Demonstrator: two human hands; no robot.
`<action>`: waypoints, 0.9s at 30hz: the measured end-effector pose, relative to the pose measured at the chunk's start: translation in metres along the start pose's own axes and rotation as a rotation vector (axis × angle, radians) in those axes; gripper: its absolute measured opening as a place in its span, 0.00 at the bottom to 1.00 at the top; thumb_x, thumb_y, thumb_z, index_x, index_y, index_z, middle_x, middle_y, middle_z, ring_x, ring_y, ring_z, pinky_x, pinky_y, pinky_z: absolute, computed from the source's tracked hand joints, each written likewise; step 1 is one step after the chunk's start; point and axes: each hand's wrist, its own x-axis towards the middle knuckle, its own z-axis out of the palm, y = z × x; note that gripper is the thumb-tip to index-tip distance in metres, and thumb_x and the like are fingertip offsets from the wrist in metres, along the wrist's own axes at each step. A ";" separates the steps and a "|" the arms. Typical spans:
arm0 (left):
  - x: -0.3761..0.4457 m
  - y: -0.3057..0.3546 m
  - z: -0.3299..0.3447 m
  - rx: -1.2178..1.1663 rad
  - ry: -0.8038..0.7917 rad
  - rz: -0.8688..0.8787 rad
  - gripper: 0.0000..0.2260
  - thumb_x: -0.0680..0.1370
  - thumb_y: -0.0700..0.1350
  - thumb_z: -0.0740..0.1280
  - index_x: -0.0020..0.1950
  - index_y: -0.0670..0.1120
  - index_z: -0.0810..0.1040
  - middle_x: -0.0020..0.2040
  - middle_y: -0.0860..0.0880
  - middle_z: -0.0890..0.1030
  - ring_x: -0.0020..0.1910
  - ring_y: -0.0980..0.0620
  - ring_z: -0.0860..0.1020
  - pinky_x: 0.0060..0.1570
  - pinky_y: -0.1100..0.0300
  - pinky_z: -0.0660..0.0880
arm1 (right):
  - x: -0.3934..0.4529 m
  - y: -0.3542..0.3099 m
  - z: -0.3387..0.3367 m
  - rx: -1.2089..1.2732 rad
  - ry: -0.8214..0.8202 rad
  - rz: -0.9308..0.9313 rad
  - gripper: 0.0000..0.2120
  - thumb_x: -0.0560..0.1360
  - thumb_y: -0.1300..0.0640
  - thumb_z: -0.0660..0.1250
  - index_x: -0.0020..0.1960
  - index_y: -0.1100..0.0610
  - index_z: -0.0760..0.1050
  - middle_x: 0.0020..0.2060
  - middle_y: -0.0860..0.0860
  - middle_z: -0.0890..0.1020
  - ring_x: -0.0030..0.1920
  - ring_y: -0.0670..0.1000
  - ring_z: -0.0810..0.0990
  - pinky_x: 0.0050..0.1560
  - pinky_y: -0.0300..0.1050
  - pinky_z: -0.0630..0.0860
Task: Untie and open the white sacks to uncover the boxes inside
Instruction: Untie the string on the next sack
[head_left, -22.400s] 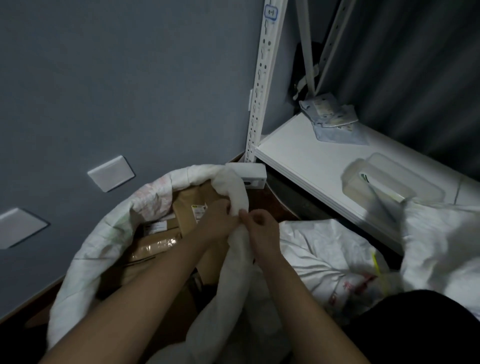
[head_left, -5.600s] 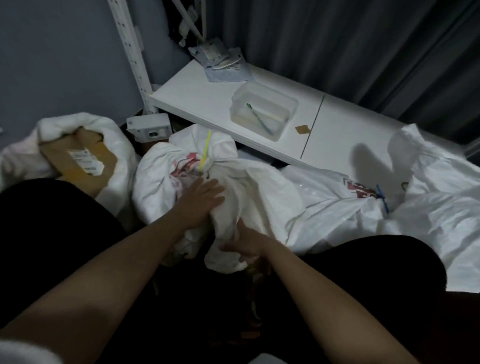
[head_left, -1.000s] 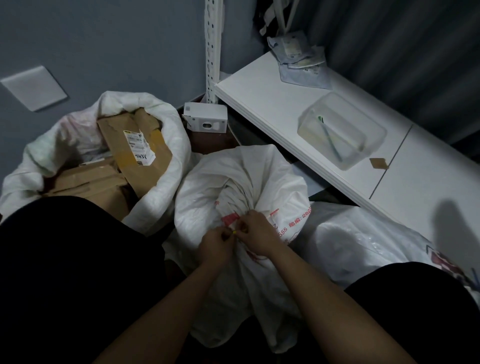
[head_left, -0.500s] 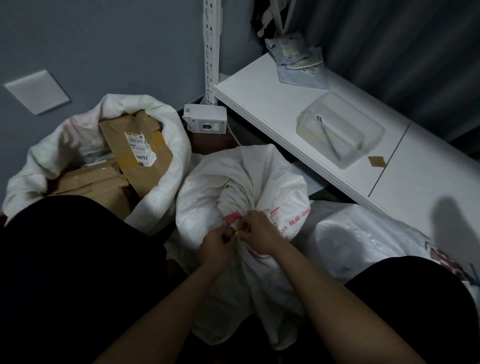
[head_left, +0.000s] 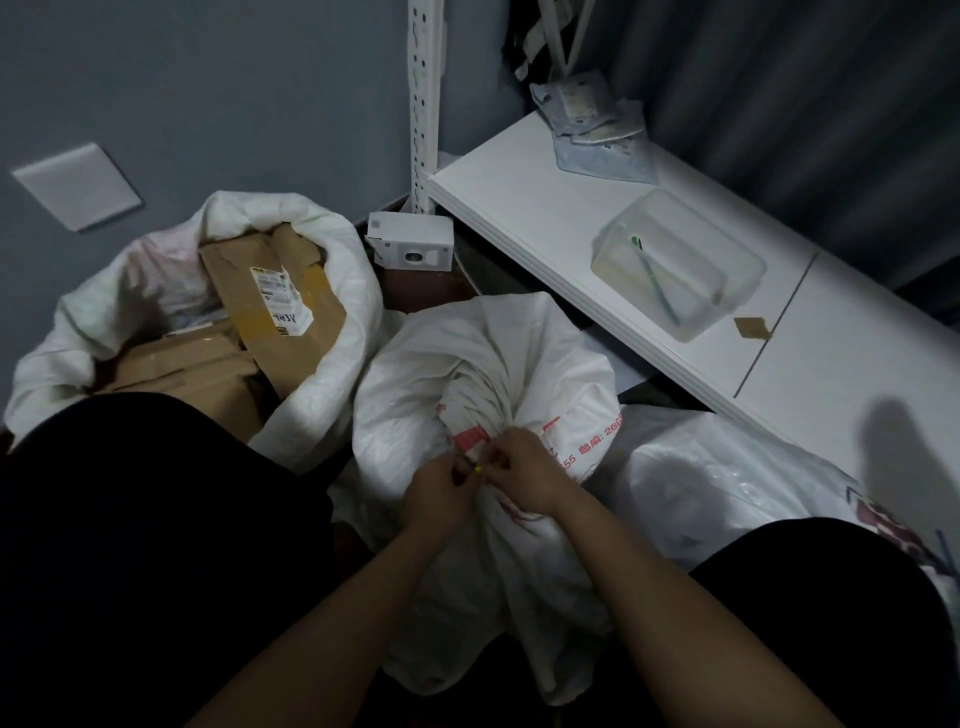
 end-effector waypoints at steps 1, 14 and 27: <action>-0.001 0.000 0.000 -0.023 -0.012 0.026 0.08 0.76 0.48 0.69 0.48 0.44 0.80 0.46 0.47 0.82 0.47 0.51 0.79 0.48 0.60 0.73 | 0.000 0.002 -0.001 0.000 0.008 -0.002 0.06 0.70 0.63 0.71 0.35 0.61 0.78 0.28 0.43 0.68 0.32 0.45 0.68 0.33 0.35 0.59; 0.011 0.008 0.005 0.053 -0.016 0.269 0.12 0.75 0.47 0.70 0.56 0.43 0.80 0.52 0.46 0.82 0.51 0.49 0.79 0.54 0.55 0.74 | -0.007 0.017 -0.004 -0.054 0.010 0.121 0.09 0.75 0.56 0.66 0.49 0.59 0.83 0.47 0.59 0.77 0.50 0.56 0.74 0.52 0.45 0.68; 0.012 0.012 -0.020 0.439 -0.238 0.367 0.26 0.73 0.63 0.55 0.61 0.51 0.80 0.60 0.48 0.79 0.61 0.49 0.75 0.59 0.56 0.71 | -0.033 -0.011 -0.041 0.129 -0.086 0.227 0.08 0.78 0.59 0.65 0.45 0.63 0.79 0.43 0.57 0.79 0.44 0.52 0.75 0.46 0.44 0.68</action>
